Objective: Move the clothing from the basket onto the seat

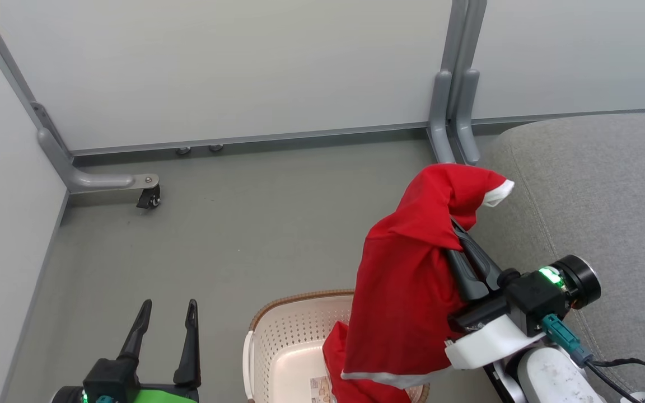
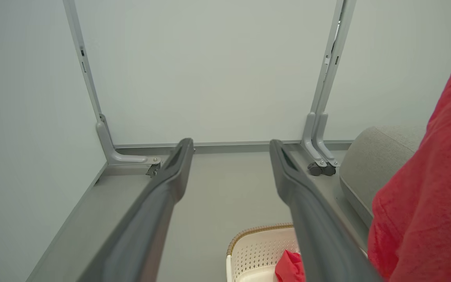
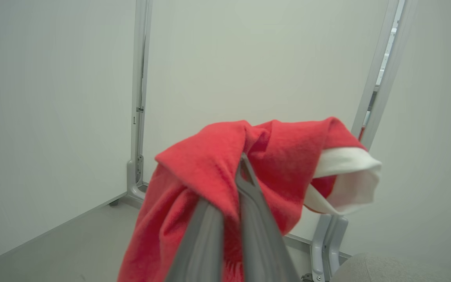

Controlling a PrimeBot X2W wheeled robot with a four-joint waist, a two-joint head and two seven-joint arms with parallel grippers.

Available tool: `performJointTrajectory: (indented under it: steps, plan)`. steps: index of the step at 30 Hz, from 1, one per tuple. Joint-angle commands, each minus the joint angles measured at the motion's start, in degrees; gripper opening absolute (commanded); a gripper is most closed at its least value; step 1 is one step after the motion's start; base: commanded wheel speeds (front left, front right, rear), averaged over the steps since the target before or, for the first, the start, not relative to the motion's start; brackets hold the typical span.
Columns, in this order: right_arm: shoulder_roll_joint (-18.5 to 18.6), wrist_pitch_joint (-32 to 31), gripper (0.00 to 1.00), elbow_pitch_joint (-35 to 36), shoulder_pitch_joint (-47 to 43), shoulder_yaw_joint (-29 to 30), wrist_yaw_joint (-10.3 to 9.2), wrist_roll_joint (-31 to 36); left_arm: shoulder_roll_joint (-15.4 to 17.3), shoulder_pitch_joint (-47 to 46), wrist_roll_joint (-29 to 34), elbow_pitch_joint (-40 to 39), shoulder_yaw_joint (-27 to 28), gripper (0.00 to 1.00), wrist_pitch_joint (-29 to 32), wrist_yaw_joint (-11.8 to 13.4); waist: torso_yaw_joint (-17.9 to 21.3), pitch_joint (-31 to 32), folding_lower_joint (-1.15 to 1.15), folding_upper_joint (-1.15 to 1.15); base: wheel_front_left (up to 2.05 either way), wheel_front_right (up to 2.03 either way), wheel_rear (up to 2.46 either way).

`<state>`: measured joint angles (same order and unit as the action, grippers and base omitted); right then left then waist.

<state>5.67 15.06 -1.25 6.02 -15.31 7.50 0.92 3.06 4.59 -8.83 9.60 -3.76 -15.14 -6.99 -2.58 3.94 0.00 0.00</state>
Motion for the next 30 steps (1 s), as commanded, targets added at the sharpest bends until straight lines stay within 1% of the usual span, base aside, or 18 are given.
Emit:
performJointTrajectory:
  steps: [1, 14, 19, 25, 30]
  plan:
    - [-0.2, 0.2, 0.0, 0.2, -0.8, 0.2, -0.02, -0.2, -0.1, 1.3, -0.1, 0.4, 0.1, 1.0, 0.0, -0.1, -0.1, 0.1, 0.0, 0.0, 0.0, 0.0, 0.0]
    - [-0.4, 0.2, 0.0, 0.0, -0.9, 0.5, -0.01, -0.4, -0.1, 2.1, -1.6, 2.4, 0.1, 1.0, 0.0, -0.5, 0.2, 0.3, 0.0, 0.0, 0.0, 0.0, 0.0]
    - [-0.1, 0.2, 0.0, -0.1, -0.6, 0.4, -0.01, -0.4, -0.1, 1.8, -1.9, 2.9, -0.9, 1.0, 0.0, -0.5, 0.5, 0.2, 0.0, 0.0, 0.0, 0.0, 0.0]
    - [0.4, 0.2, 0.0, 0.1, 0.1, 0.9, -0.02, 0.1, -0.1, 1.9, -2.4, 3.0, -1.6, 1.0, 0.0, -0.6, 2.8, -0.3, 0.0, 0.0, 0.0, 0.0, 0.0]
    - [1.5, 0.2, 0.0, 0.1, 0.6, 1.3, -0.01, 0.5, -0.1, 1.2, -3.0, 2.9, -1.9, 1.0, 0.0, -0.5, 6.3, -1.0, 0.0, 0.0, 0.0, 0.0, 0.0]
